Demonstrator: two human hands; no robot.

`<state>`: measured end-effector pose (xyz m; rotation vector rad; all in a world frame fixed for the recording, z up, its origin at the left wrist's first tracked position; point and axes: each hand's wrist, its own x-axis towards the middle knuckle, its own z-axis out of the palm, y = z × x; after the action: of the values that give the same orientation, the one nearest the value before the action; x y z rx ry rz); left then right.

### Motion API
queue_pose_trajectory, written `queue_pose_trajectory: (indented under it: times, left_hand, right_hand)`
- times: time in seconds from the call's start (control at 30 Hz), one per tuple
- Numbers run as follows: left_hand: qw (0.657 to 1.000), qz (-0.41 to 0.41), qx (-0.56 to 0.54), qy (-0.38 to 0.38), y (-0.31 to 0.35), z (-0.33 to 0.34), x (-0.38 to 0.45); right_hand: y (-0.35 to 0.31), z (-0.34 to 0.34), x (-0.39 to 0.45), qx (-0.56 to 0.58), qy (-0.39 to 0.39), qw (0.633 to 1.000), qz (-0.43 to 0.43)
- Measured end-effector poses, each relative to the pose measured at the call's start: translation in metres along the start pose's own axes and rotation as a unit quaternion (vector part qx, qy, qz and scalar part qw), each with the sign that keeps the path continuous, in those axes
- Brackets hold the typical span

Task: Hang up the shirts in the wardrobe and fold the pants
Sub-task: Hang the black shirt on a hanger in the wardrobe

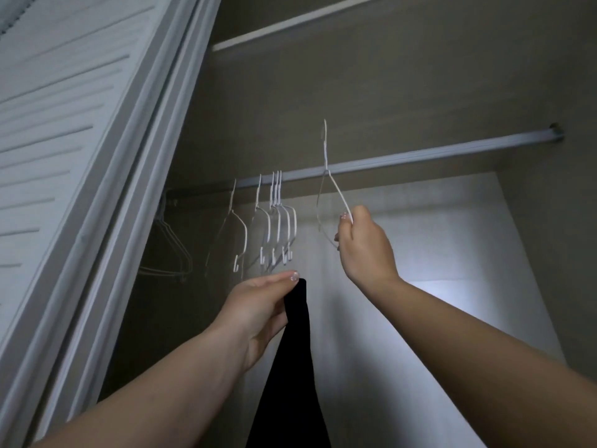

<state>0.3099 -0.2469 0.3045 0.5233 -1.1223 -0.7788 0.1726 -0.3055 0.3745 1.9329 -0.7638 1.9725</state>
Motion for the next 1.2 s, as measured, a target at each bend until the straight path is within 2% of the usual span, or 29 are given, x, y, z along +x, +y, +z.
queue_pose_trajectory:
  times: [0.2, 0.27, 0.33, 0.43, 0.53, 0.67, 0.77, 0.8, 0.87, 0.93, 1.0, 1.03, 1.1, 1.2]
  left_hand:
    - [0.997, -0.013, 0.075, -0.001, -0.033, 0.024, -0.004]
    - [0.990, 0.009, 0.143, -0.010, -0.044, 0.030, -0.005]
    - [0.962, 0.063, 0.264, -0.024, -0.054, 0.034, -0.005]
    - [0.868, 0.143, 0.469, -0.071, -0.065, 0.033, -0.010]
    - [0.720, 0.205, 0.648, -0.144, -0.078, 0.031, -0.017]
    - [0.532, 0.188, 0.799, -0.209, -0.099, 0.024, -0.030]
    - [0.514, 0.145, 0.823, -0.196, -0.118, 0.017, -0.039]
    - [0.490, 0.143, 0.839, -0.189, -0.123, 0.014, -0.042]
    - [0.470, 0.110, 0.859, -0.169, -0.131, 0.007, -0.052]
    - [0.423, 0.104, 0.883, -0.172, -0.137, 0.000, -0.061]
    - [0.408, 0.090, 0.893, -0.168, -0.141, -0.012, -0.067]
    - [0.421, 0.082, 0.890, -0.156, -0.142, -0.017, -0.068]
    - [0.466, 0.056, 0.872, -0.138, -0.143, -0.024, -0.071]
    - [0.551, -0.007, 0.829, -0.094, -0.145, -0.036, -0.075]
  right_hand:
    - [0.023, -0.059, -0.047, -0.014, -0.033, 0.999, -0.008]
    - [0.033, -0.075, -0.069, -0.010, -0.046, 0.999, 0.003]
    - [0.044, -0.086, -0.094, -0.006, -0.065, 0.998, 0.019]
    - [0.059, -0.100, -0.135, 0.022, -0.087, 0.994, 0.059]
    - [0.072, -0.115, -0.175, 0.057, -0.096, 0.988, 0.109]
    - [0.077, -0.129, -0.224, 0.140, -0.071, 0.973, 0.172]
    - [0.075, -0.135, -0.254, 0.163, -0.062, 0.966, 0.190]
    - [0.073, -0.138, -0.262, 0.171, -0.062, 0.964, 0.194]
    - [0.071, -0.143, -0.276, 0.193, -0.071, 0.956, 0.209]
    - [0.070, -0.151, -0.288, 0.211, -0.084, 0.945, 0.237]
    - [0.069, -0.159, -0.298, 0.225, -0.099, 0.935, 0.255]
    - [0.069, -0.163, -0.302, 0.230, -0.105, 0.932, 0.261]
    - [0.069, -0.171, -0.309, 0.237, -0.112, 0.929, 0.262]
    - [0.071, -0.180, -0.315, 0.237, -0.117, 0.930, 0.255]
